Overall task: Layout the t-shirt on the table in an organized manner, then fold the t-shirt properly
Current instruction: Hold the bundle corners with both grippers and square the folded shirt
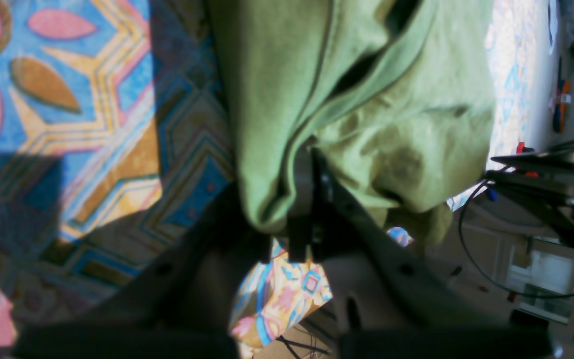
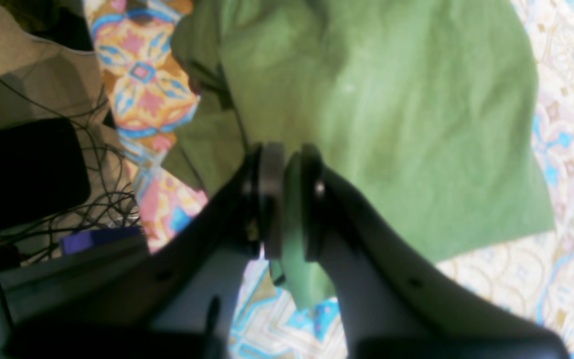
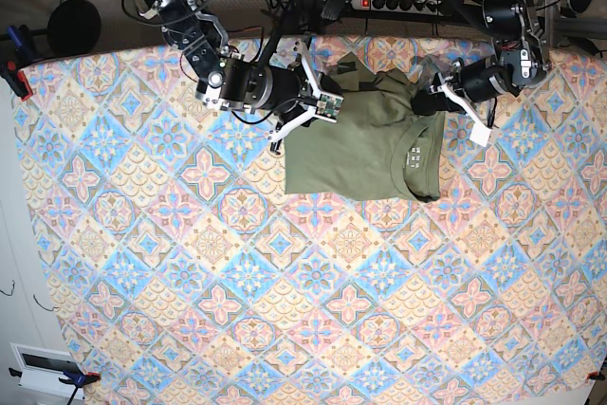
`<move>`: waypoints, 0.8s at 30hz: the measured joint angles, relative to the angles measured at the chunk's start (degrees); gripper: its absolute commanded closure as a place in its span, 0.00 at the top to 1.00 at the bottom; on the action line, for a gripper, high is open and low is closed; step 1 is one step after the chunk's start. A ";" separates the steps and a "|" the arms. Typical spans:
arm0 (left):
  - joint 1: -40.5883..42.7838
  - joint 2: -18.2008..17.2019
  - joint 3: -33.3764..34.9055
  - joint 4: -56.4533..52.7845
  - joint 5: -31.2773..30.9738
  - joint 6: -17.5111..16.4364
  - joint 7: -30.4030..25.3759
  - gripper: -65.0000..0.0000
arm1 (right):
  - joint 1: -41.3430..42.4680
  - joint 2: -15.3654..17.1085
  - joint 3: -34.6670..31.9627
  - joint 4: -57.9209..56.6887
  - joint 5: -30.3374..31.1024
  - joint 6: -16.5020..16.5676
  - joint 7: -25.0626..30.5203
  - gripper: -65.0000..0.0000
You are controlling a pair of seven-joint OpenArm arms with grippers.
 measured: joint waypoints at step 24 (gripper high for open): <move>-0.11 -1.11 -0.85 0.00 -0.50 0.00 -0.13 0.03 | -0.39 8.11 -0.94 2.29 -0.96 0.39 -1.20 0.09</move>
